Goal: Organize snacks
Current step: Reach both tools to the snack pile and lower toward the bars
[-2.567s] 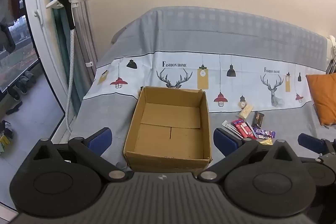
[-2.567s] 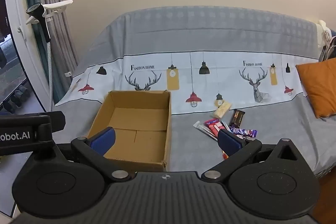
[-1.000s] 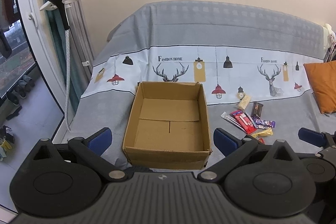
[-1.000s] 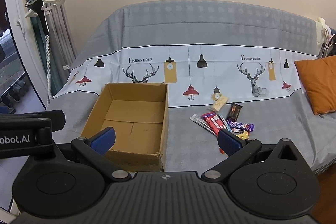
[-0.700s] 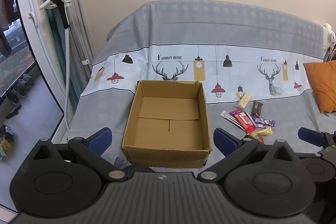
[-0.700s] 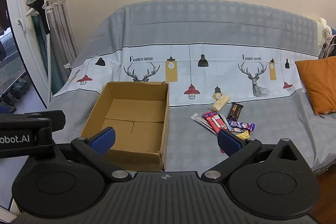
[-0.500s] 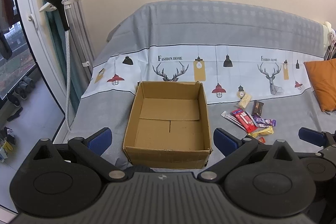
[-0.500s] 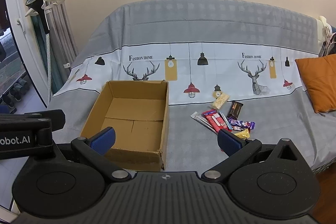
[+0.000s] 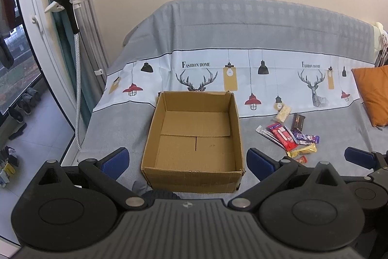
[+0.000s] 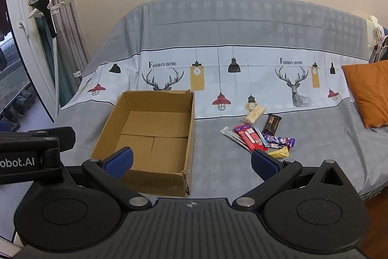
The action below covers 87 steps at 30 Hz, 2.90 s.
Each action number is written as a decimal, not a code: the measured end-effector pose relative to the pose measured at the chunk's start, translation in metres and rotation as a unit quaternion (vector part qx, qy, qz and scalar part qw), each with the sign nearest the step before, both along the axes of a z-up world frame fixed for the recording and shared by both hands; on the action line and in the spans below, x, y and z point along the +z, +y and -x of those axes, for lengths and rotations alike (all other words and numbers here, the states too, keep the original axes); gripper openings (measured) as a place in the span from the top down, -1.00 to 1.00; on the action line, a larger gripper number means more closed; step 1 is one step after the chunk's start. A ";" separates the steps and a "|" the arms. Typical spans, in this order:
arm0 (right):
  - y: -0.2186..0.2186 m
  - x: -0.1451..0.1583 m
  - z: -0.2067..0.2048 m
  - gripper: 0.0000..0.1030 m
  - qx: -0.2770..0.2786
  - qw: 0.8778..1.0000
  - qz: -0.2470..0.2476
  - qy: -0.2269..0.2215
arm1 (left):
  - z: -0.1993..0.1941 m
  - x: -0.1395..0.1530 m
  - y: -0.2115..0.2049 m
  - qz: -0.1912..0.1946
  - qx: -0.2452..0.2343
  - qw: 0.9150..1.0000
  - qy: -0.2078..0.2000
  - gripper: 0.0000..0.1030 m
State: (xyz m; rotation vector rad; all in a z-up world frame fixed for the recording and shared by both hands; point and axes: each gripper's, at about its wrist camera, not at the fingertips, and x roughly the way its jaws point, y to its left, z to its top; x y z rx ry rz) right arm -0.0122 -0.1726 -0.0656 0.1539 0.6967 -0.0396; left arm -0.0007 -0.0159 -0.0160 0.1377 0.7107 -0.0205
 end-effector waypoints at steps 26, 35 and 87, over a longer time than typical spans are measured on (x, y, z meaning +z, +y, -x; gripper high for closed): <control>-0.110 -0.174 -0.052 -0.99 -0.049 0.999 -0.004 -0.016 | -0.126 -0.198 -0.132 -0.017 -0.103 0.991 0.084 -1.00; -0.225 -0.265 -0.123 -0.99 -0.073 0.995 -0.062 0.004 | -0.234 -0.297 -0.201 0.077 -0.126 0.979 0.137 -1.00; -0.316 -0.376 -0.204 0.64 -0.162 0.954 -0.247 0.047 | -0.324 -0.379 -0.311 0.096 -0.232 0.950 0.184 0.78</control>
